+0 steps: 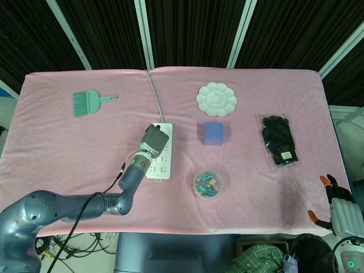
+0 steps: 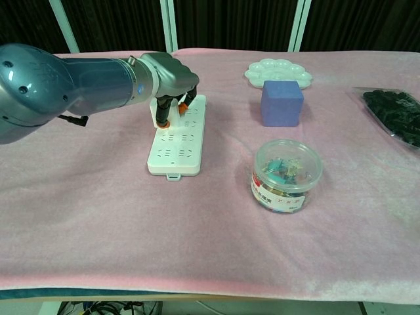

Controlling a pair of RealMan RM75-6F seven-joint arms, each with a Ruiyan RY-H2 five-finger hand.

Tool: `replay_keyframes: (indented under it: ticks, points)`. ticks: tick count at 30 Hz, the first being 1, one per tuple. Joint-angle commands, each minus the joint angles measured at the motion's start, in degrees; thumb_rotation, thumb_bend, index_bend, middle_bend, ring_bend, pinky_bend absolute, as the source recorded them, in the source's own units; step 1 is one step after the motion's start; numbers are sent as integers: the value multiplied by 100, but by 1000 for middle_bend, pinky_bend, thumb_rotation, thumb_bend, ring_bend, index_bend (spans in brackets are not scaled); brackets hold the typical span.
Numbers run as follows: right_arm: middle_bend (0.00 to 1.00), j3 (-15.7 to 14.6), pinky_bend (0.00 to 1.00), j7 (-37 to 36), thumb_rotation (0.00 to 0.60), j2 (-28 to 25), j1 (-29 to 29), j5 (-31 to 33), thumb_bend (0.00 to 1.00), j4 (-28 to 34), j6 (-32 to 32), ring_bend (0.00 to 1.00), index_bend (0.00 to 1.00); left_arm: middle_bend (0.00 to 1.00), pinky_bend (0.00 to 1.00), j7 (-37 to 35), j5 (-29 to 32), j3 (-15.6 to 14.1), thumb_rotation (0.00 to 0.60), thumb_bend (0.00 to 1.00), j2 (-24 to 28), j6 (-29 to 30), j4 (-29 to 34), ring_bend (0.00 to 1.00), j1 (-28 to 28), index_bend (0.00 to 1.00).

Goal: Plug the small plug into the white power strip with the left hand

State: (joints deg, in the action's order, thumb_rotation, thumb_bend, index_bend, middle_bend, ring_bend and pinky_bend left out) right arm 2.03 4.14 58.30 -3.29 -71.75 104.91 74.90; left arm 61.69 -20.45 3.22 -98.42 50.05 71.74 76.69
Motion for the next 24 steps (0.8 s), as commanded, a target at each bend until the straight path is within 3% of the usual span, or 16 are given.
replay_keyframes:
  ticks: [1, 4, 8, 12, 20, 24]
  points:
    - [20, -1, 109, -2, 600, -2, -1, 0, 192, 0, -4, 153, 0, 594, 371, 1, -32, -4, 600, 469, -13, 3, -7, 230, -5, 598]
    - [20, -9, 109, 1, 600, -4, -1, -9, 192, 4, -9, 153, 0, 515, 269, 16, -41, -3, 600, 363, -3, 41, 14, 187, -11, 486]
    - [20, -11, 109, 4, 600, -4, 0, -13, 192, 5, -6, 153, 0, 231, 43, 106, 74, 20, 600, 204, 58, 144, 133, 23, -1, 262]
    - [20, -14, 109, 19, 600, -8, -2, -7, 192, 4, -12, 153, 0, 21, 0, 281, 236, 42, 600, 110, 165, 358, 337, 0, 29, 89]
    - [20, -15, 109, 86, 600, -16, -5, 38, 192, 29, -18, 152, 0, 0, 0, 326, 209, 80, 600, 105, 557, 892, 988, 0, -84, 70]
    - [20, -16, 109, 106, 600, -22, 3, 46, 192, 39, 0, 152, 0, 17, 0, 165, -25, 81, 600, 115, 1240, 1584, 1947, 0, -356, 79]
